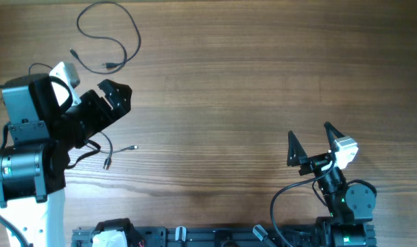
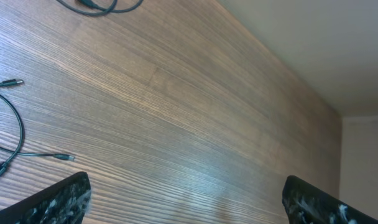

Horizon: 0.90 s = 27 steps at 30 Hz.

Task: Untangle cables

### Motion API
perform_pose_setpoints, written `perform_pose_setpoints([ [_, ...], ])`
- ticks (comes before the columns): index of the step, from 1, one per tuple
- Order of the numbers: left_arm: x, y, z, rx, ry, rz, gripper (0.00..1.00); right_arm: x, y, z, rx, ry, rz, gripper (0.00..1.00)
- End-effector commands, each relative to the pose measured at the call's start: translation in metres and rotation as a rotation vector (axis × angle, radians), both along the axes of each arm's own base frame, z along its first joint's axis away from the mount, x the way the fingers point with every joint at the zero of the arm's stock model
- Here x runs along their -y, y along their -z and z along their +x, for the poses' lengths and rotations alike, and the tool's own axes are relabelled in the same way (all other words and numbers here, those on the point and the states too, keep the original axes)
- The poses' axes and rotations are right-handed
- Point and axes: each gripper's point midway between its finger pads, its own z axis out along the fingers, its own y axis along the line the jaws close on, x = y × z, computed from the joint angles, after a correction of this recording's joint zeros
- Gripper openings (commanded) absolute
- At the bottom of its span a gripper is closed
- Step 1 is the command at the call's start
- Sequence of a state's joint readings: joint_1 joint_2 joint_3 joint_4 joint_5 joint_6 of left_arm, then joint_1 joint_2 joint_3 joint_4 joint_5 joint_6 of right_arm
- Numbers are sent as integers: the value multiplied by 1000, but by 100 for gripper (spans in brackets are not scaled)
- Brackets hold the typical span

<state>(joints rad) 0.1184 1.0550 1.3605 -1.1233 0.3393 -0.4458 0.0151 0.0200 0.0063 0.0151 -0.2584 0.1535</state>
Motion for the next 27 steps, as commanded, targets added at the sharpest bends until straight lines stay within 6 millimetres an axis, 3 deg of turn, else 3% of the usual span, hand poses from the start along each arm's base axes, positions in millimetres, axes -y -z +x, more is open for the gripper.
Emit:
perform_pose_setpoints([
  [1, 0, -15, -17, 81, 12, 70, 100, 0, -5, -1, 19, -3, 9, 100],
  [3, -13, -30, -22, 187, -52, 173, 100, 0, -4, -1, 18, -3, 10, 100],
  [5, -13, -37, -28, 296, -69, 209, 100, 0, -4, -1, 18, -3, 10, 100],
  [8, -11, -37, -28, 490, -78, 214, 100, 0, -4, -1, 18, -3, 10, 100],
  [11, -9, -25, -24, 679, -97, 192, 100, 0, -4, -1, 18, -3, 10, 100],
  [16, -2, 11, -25, 889, -102, 163, 100, 0, -4, -1, 18, -3, 10, 100],
  [21, -8, 66, -22, 854, -145, 184, 100, 0, -5, -1, 19, -3, 9, 100],
  [27, -15, 105, -21, 800, -175, 207, 100, 0, -4, -1, 18, -3, 9, 100],
])
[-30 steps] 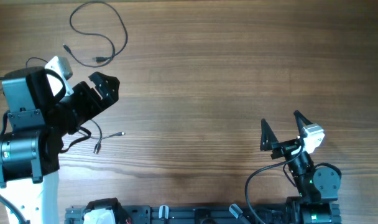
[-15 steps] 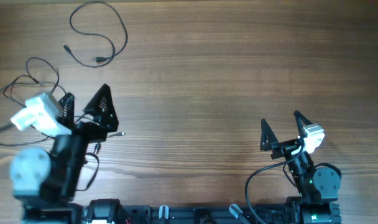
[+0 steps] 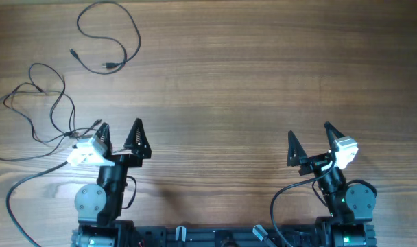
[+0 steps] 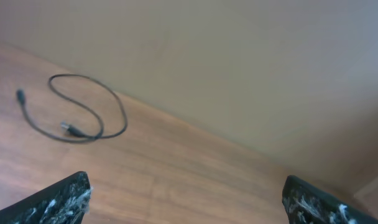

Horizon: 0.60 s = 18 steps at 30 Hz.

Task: Untangle cables

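Observation:
Two thin black cables lie apart on the wooden table. One cable [image 3: 109, 38] forms a loose loop at the far left; the left wrist view shows this looped cable [image 4: 83, 118] ahead on the wood. The other cable [image 3: 40, 110] sprawls at the left edge, one end reaching beside my left gripper [image 3: 119, 134]. That gripper sits near the front edge, open and empty, as does my right gripper [image 3: 310, 140] at the front right. In the left wrist view the left gripper [image 4: 186, 196] shows both fingertips wide apart.
The arm bases and a black rail [image 3: 215, 237] run along the table's front edge. A grey cord [image 3: 16, 199] trails from the left arm base at the front left. A beige wall [image 4: 239, 62] rises behind the table's far edge.
My left arm has drawn back from over the left cable to its place near the front edge, gripper still open. The second cable, then mostly covered, now lies in full view. The right arm is unmoved.

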### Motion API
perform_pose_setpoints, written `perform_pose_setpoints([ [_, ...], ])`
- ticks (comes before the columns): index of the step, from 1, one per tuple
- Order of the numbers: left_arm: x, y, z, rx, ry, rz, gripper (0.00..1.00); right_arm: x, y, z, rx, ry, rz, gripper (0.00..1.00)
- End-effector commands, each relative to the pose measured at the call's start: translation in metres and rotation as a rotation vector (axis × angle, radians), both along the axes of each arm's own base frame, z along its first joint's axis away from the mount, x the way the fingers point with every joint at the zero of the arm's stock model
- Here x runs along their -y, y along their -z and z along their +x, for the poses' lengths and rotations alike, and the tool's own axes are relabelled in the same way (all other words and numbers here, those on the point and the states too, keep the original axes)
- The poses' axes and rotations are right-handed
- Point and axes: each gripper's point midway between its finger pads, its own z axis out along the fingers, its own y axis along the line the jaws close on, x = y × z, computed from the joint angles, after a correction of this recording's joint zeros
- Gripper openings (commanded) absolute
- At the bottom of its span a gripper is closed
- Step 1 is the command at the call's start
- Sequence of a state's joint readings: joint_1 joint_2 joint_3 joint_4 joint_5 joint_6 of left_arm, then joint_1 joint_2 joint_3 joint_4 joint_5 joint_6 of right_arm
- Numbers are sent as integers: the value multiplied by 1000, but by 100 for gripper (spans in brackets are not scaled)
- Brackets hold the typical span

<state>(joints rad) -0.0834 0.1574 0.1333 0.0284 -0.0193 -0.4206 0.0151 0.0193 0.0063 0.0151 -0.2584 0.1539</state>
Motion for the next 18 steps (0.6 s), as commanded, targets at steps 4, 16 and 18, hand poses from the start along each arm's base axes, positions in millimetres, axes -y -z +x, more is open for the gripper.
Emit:
perform_pose_setpoints([
  [4, -10, 32, -2, -8, -56, 6, 100, 0, -4, -1, 18, -3, 9, 100],
  [16, -8, 51, -5, -70, -45, 32, 100, 0, -4, -1, 18, -3, 9, 100],
  [18, -8, 52, -5, -70, -44, 32, 100, 0, -4, -1, 18, -3, 9, 100],
])
